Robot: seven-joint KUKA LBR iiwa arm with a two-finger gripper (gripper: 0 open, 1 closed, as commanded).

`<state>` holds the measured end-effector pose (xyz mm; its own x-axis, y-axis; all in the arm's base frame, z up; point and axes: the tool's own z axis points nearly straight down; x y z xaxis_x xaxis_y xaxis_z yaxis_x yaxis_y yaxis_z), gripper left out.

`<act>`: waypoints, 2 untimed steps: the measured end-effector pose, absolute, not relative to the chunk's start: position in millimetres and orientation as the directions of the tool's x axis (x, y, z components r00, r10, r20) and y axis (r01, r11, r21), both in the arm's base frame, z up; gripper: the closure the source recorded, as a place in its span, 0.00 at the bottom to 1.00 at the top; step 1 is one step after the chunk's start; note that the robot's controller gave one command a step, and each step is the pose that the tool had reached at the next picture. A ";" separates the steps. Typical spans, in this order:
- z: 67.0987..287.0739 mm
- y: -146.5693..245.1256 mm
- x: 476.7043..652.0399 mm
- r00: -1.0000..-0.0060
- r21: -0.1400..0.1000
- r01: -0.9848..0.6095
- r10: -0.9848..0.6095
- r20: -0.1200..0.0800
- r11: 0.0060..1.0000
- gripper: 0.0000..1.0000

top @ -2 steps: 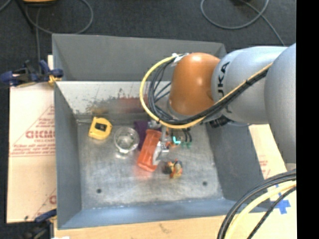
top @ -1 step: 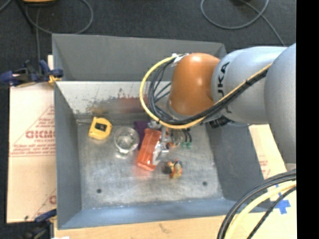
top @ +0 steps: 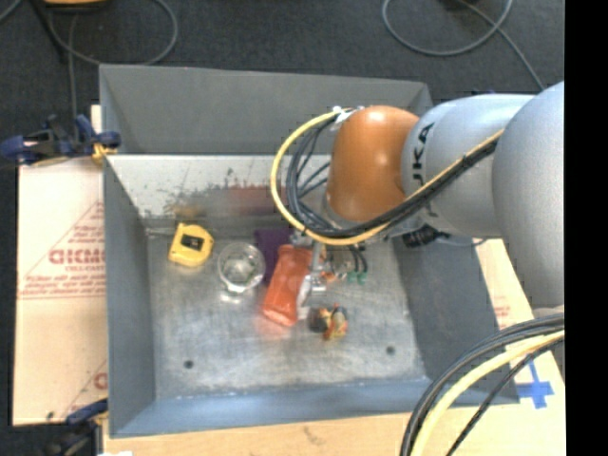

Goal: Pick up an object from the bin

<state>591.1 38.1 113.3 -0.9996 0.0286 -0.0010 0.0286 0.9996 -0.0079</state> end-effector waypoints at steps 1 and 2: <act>112.5 36.4 590.1 -1.000 -0.012 0.030 0.030 0.000 0.999 1.00; 111.9 35.8 589.9 -1.000 -0.013 0.030 0.030 0.001 0.999 1.00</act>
Offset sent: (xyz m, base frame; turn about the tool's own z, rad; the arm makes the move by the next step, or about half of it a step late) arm 0.0000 0.0000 0.0000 0.0000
